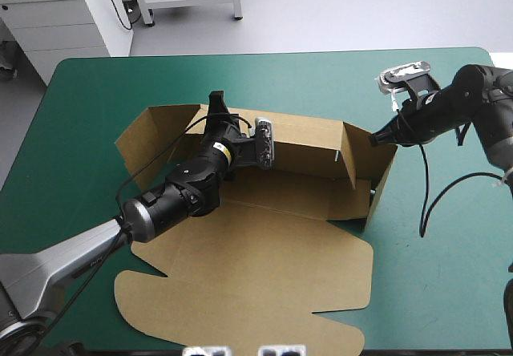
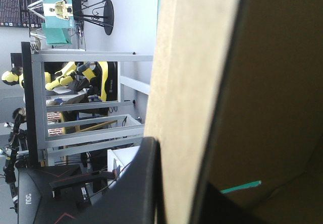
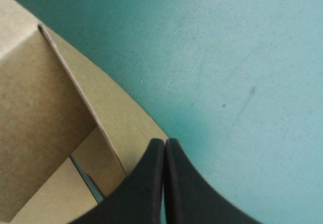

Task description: Fold the box

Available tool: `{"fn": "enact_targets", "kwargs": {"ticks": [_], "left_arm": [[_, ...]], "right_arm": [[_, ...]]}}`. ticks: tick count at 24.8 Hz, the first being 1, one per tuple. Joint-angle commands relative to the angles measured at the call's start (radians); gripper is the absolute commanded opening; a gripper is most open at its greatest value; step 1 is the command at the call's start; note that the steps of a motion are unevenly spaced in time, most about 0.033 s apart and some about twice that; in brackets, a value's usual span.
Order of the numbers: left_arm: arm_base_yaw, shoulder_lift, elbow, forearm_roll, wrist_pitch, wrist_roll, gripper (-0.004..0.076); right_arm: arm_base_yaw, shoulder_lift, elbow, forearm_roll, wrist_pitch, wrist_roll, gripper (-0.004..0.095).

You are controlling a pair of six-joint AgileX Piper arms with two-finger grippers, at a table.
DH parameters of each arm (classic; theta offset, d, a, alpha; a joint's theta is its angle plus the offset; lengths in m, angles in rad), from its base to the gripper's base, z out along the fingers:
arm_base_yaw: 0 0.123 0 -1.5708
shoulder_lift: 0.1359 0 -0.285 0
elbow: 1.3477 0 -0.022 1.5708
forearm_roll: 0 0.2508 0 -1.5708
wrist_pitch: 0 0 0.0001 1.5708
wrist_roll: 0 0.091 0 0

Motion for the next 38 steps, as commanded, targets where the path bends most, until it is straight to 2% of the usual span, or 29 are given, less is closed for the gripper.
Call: {"fn": "enact_targets", "kwargs": {"ticks": [1,8,10,14,19,20,22,24,33,38], "left_arm": [[0.001,-0.022,-0.011,-0.058,0.019,-0.031,-0.0008],[0.001,-0.022,-0.011,-0.058,0.019,-0.027,-0.0008],[0.001,-0.022,-0.011,-0.058,0.019,-0.018,-0.0008],[0.001,-0.022,-0.011,-0.065,0.019,0.043,-0.0008],[0.001,-0.022,-0.011,-0.103,0.019,0.107,-0.0008],[0.001,-0.022,-0.011,-0.103,0.019,0.115,-0.0008],[0.001,-0.022,-0.011,-0.108,0.021,0.133,-0.0008],[0.001,-0.022,-0.011,-0.111,0.025,0.133,-0.0008],[0.001,-0.022,-0.011,-0.113,0.023,0.133,-0.0008],[0.001,-0.022,-0.011,-0.113,0.023,0.133,-0.0008]], "right_arm": [[0.009,-0.081,0.02,0.055,0.047,-0.019,-0.0012],[0.059,-0.191,0.157,0.041,0.039,-0.021,-0.0012],[0.059,-0.228,0.19,0.004,0.041,-0.021,-0.0012],[0.059,-0.291,0.26,0.037,0.024,-0.048,-0.0012],[0.059,-0.33,0.327,0.057,-0.049,-0.119,-0.0012],[0.055,-0.336,0.33,0.009,-0.101,-0.111,-0.0013],[0.052,-0.336,0.327,-0.057,-0.182,-0.055,-0.0014],[0.052,-0.336,0.311,-0.101,-0.217,-0.018,-0.0014],[0.052,-0.251,0.14,-0.185,-0.248,0.037,-0.0014],[0.052,-0.138,0.1,-0.171,-0.216,0.037,-0.0014]]}}
